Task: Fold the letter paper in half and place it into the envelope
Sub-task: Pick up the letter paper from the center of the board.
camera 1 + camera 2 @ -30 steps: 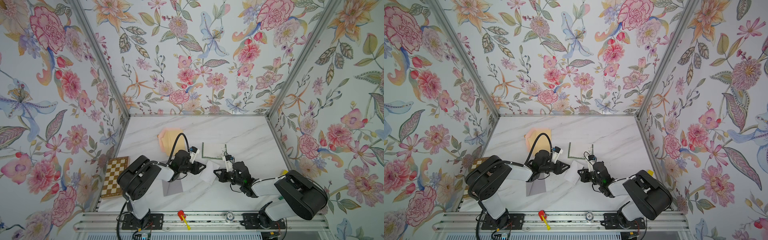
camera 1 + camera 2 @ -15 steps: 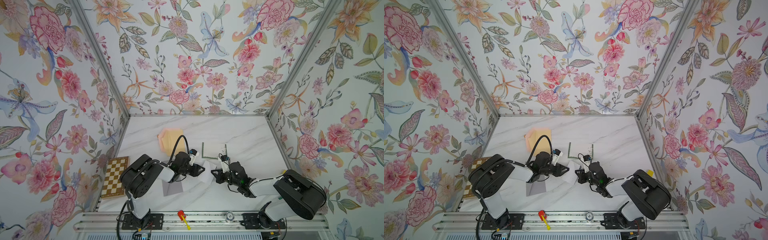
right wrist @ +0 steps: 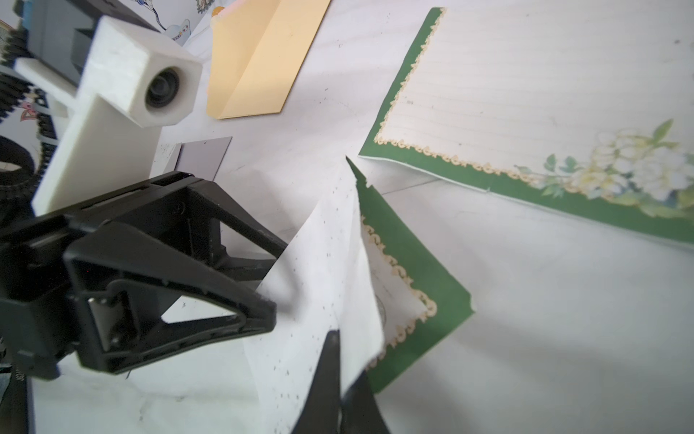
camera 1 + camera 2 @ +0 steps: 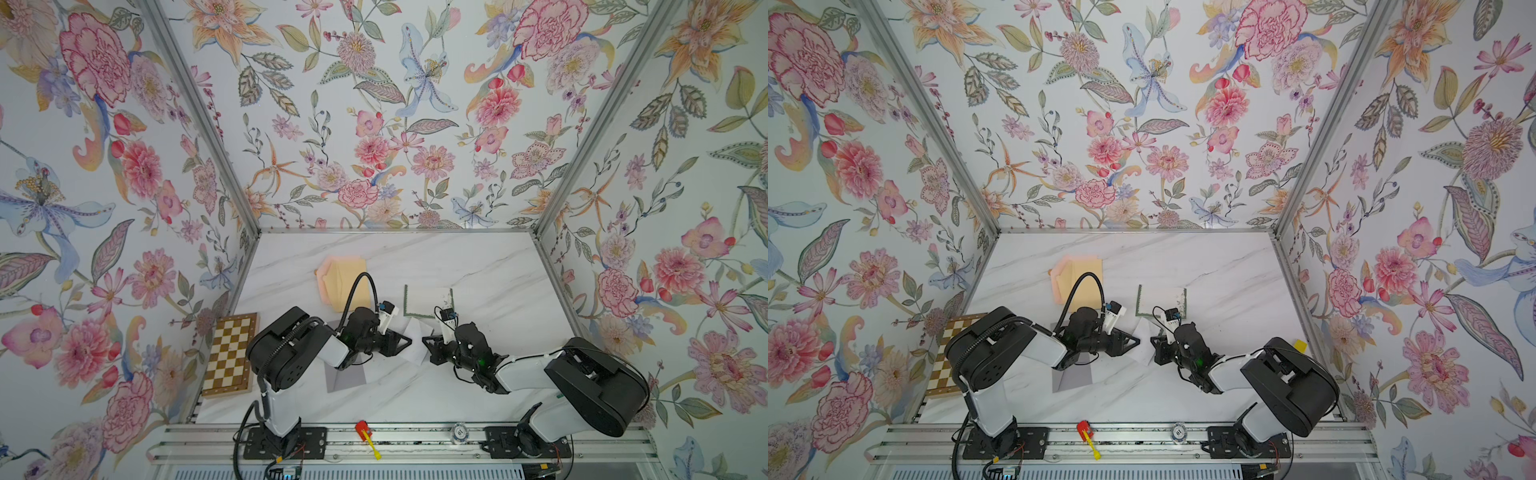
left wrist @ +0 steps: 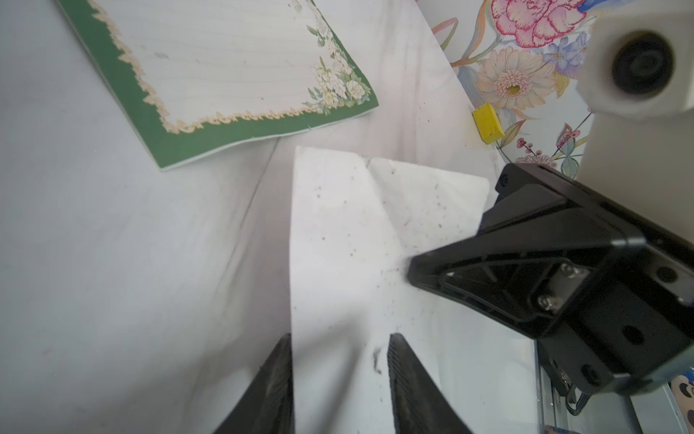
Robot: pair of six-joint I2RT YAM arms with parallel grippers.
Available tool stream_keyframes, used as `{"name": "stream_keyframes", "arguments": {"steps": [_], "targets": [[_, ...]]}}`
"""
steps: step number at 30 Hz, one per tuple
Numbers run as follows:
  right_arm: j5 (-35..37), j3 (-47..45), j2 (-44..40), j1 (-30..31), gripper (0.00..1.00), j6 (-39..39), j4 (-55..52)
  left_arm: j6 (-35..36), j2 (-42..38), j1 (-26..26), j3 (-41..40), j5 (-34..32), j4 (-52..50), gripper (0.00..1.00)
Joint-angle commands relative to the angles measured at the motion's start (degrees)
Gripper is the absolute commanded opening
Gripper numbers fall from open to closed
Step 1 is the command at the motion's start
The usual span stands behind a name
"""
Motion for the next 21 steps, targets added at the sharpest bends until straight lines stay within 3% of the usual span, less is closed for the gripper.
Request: {"name": "stream_keyframes", "arguments": {"steps": [1,6,11,18,21], "targets": [[1.11,1.49,2.28,0.48,0.00,-0.44,1.23,-1.17,0.77,-0.14,-1.55,0.07,0.40,0.44],[1.81,2.22,3.35,0.68,0.00,-0.43,1.38,0.09,-0.48,-0.08,-1.55,-0.47,-1.89,0.42],[1.47,2.55,3.83,0.75,0.00,-0.10,1.56,0.34,-0.63,-0.14,-1.26,-0.55,-2.42,0.29],[0.95,3.18,3.90,0.76,0.00,-0.51,0.62,-0.28,-0.59,-0.22,-1.53,-0.90,-2.31,0.25],[0.55,3.80,4.01,0.71,0.06,-0.74,-0.26,-0.77,-1.01,-0.20,-1.66,-0.65,-1.69,0.17]]}}
